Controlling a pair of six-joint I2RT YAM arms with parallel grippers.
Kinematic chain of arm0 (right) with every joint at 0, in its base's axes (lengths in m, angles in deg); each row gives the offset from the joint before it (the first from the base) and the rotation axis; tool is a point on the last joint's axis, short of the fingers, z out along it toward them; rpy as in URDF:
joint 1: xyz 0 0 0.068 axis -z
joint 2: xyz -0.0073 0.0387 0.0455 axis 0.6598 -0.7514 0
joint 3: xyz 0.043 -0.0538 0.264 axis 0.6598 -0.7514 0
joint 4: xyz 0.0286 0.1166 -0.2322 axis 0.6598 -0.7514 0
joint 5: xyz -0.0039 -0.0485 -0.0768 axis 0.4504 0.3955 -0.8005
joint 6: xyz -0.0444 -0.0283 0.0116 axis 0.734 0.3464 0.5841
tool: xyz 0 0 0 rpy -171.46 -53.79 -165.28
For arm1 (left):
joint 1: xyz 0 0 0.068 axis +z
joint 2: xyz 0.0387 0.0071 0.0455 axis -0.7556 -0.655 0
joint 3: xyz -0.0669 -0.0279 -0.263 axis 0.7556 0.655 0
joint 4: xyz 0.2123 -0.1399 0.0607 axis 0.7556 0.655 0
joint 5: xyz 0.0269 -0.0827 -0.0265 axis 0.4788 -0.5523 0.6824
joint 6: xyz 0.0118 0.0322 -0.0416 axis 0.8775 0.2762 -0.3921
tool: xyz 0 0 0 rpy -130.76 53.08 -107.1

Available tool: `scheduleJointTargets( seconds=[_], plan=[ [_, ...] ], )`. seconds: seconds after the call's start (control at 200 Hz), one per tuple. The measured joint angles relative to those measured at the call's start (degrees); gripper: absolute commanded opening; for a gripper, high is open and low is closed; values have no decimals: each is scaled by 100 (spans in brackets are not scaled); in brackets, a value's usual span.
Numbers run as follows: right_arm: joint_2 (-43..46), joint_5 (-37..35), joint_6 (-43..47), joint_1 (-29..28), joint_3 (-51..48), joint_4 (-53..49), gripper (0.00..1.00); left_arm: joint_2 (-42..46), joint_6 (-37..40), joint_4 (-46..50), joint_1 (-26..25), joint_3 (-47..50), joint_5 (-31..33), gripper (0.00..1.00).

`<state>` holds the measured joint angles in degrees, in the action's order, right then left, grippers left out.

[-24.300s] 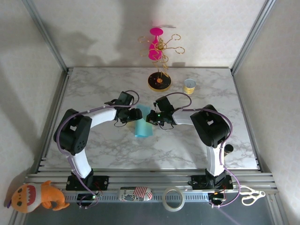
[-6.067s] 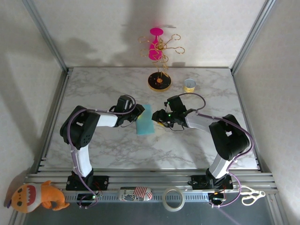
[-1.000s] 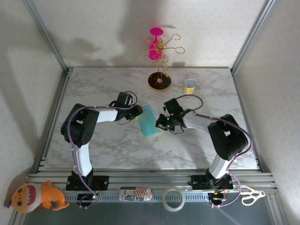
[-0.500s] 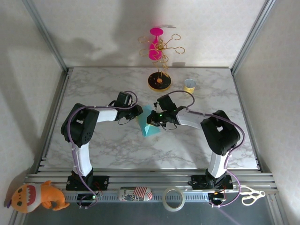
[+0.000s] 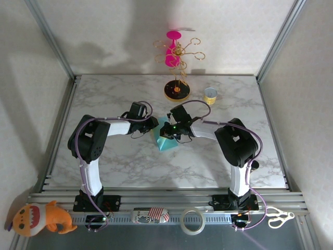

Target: Fold a paper plane with a square sheet of paper (pick it up from the middle)

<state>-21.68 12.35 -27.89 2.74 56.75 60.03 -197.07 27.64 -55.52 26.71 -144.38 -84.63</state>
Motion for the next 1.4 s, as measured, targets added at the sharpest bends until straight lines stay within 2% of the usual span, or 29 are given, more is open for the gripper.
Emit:
scheduleJointTargets(
  seconds=[1.402],
  plan=[
    [-188, -162, -74, -39, 11, 66, 0, -17, -2, -59, 9, 17, -37, 22]
  ],
)
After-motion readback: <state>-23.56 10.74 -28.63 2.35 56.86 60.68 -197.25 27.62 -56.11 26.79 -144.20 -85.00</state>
